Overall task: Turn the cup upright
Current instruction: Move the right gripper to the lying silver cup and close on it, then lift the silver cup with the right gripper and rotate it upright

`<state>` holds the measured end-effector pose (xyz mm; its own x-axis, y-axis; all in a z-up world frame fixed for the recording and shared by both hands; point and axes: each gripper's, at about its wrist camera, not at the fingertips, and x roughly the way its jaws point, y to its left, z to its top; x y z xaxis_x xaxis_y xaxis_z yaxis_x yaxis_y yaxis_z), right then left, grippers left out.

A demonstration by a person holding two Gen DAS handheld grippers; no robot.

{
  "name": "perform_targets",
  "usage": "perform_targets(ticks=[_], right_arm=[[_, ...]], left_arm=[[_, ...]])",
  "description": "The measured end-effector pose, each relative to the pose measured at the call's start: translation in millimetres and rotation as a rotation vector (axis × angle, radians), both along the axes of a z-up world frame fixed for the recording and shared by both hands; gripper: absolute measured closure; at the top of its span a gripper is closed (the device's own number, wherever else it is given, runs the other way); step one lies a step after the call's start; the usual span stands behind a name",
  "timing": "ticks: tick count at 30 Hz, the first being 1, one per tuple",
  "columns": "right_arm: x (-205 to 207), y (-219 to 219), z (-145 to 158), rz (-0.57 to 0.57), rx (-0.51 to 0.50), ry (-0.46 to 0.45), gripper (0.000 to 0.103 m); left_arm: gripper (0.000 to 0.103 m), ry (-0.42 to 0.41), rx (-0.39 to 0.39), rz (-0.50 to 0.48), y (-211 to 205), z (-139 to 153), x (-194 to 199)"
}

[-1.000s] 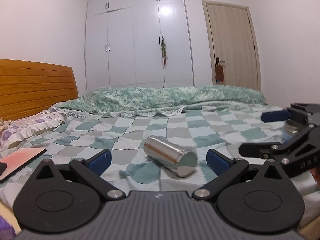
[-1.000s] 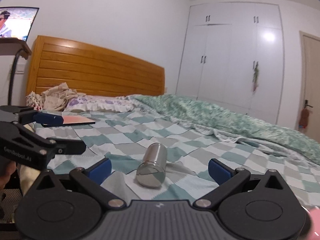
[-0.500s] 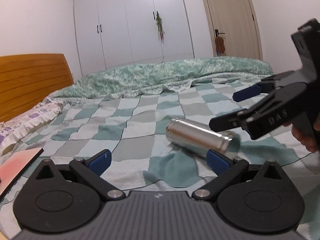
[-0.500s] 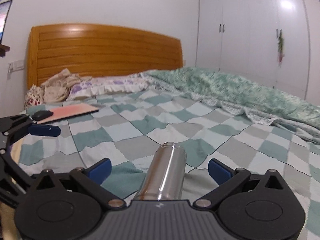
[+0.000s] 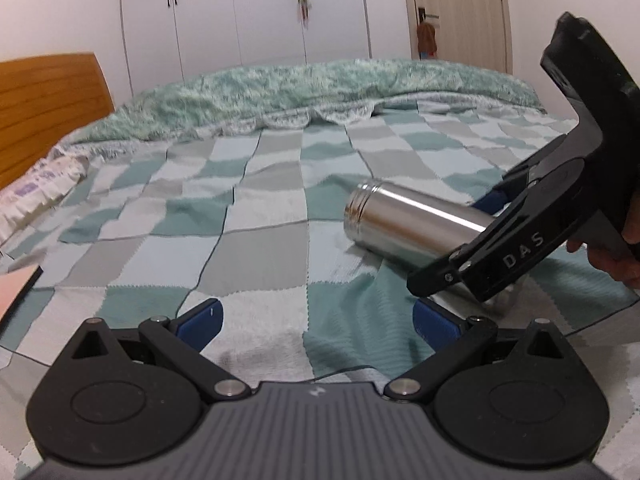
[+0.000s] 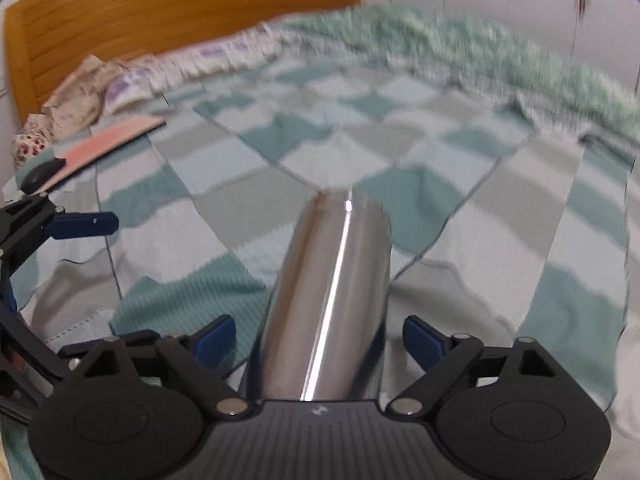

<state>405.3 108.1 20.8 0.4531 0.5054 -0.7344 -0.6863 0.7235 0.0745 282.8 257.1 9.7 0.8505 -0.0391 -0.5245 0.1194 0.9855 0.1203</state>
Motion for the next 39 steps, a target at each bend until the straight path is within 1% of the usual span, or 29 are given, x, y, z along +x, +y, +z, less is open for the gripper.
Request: perform_targets(ticks=[1, 2, 6, 11, 14, 17, 20, 22, 25, 28, 30, 32, 35, 38, 39], right_arm=[[3.3, 1.2, -3.2, -0.011, -0.006, 0.03, 0.037], [7.4, 2.0, -6.3, -0.022, -0.004, 0.071, 0.038], [1.4, -5.7, 1.1, -0.059, 0.044, 0.085, 0.039], [-22.6, -25.5, 30.5, -0.112, 0.144, 0.056, 0.04], [-52.1, -43.9, 49.7, -0.143, 0.198, 0.039, 0.04], [-90.1, -62.7, 66.3, -0.185, 0.23, -0.003, 0.04], [-133.2, -87.2, 72.4, -0.258, 0.271, -0.013, 0.04], [-160.3, -101.8, 70.0, -0.306, 0.289, -0.018, 0.04], [-200.0, -125.3, 58.1, -0.387, 0.304, -0.013, 0.04], [-230.5, -147.4, 38.0, -0.479, 0.309, -0.017, 0.04], [-247.7, -160.2, 25.0, -0.54, 0.302, -0.04, 0.04], [-258.3, -169.1, 13.4, -0.601, 0.292, -0.054, 0.04], [-260.3, -173.2, -3.1, -0.665, 0.27, -0.03, 0.04], [-259.2, -174.8, -20.1, -0.703, 0.261, 0.011, 0.04], [-261.3, -173.3, -22.2, -0.698, 0.254, -0.002, 0.04]], left_arm=[[0.0, 0.005, -0.003, -0.002, 0.8, -0.3, 1.5], [0.0, 0.009, -0.009, -0.005, 2.2, -0.3, 2.1], [0.0, -0.003, -0.014, -0.01, 3.1, 5.0, -6.2], [0.0, -0.011, -0.048, 0.0, 4.1, 20.5, -28.9], [0.0, -0.024, -0.059, 0.007, -0.4, 33.1, -53.2], [0.0, -0.037, -0.078, 0.005, -9.8, 46.6, -83.1], [0.0, -0.039, -0.093, 0.007, -22.2, 57.1, -109.5], [0.0, -0.042, -0.102, -0.003, -33.5, 62.2, -129.5], [0.0, -0.044, -0.098, -0.017, -51.4, 65.3, -155.2], [0.0, -0.033, -0.1, -0.031, -70.8, 65.5, -176.6], [0.0, -0.033, -0.096, -0.038, -82.7, 64.0, -187.1], [0.0, -0.029, -0.091, -0.039, -95.4, 60.1, -196.2], [0.0, -0.018, -0.099, -0.042, -110.8, 53.9, -206.1], [0.0, -0.013, -0.109, -0.029, -120.0, 49.6, -213.4], [0.0, -0.009, -0.113, -0.023, -122.1, 48.3, -215.4]])
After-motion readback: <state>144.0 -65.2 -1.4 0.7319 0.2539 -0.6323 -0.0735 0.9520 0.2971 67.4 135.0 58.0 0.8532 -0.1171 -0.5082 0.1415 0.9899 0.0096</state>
